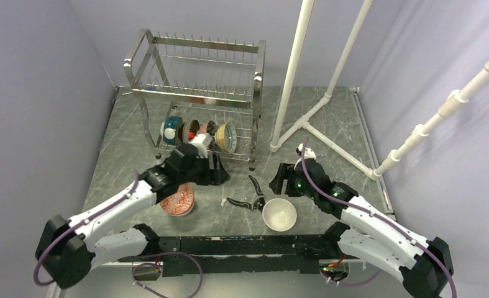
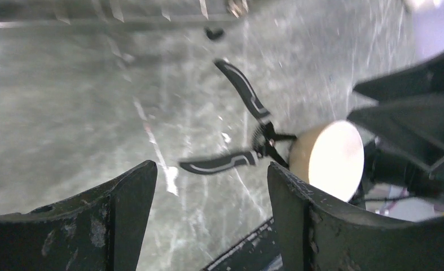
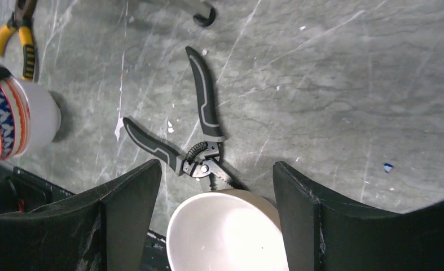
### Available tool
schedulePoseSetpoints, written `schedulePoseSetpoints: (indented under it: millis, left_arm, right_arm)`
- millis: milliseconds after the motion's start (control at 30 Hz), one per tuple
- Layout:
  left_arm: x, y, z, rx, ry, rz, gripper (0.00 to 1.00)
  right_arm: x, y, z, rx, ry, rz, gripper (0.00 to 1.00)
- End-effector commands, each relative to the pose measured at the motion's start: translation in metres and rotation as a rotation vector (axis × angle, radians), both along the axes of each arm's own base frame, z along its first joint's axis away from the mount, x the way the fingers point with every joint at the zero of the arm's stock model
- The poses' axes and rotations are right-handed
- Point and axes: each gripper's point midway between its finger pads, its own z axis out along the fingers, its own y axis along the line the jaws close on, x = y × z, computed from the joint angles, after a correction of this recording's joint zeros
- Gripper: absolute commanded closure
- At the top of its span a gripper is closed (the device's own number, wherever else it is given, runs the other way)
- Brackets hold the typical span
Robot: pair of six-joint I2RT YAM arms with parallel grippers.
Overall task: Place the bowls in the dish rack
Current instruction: Pick up the bowl from the center of the board.
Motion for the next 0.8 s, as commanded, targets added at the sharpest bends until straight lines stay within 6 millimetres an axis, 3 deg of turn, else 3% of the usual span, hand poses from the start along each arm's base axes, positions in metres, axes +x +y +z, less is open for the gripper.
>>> schedulePoseSetpoints:
  millis: [0, 167, 400, 767]
  left_arm:
    - [-0.014, -0.059, 0.014, -0.061, -0.003, -0.092, 0.24]
    - [-0.045, -0.112, -0.003, -0.030, 0.039, -0.226, 0.24]
    - [-0.066, -0.160, -0.023, -0.071, 0.105, -0.346, 0.27]
    - [-0.085, -0.186, -0.067, 0.040, 0.186, -0.464, 0.43]
  right_arm:
    - [0.010, -0.018, 0.015, 0.009, -0.069, -0.125, 0.24]
    - [0.014, -0.025, 0.025, 0.012, -0.107, -0.162, 0.24]
    - [0.018, -0.027, 0.036, 0.020, -0.147, -0.173, 0.24]
    - [0.022, -0.031, 0.047, -0.007, -0.180, -0.175, 0.24]
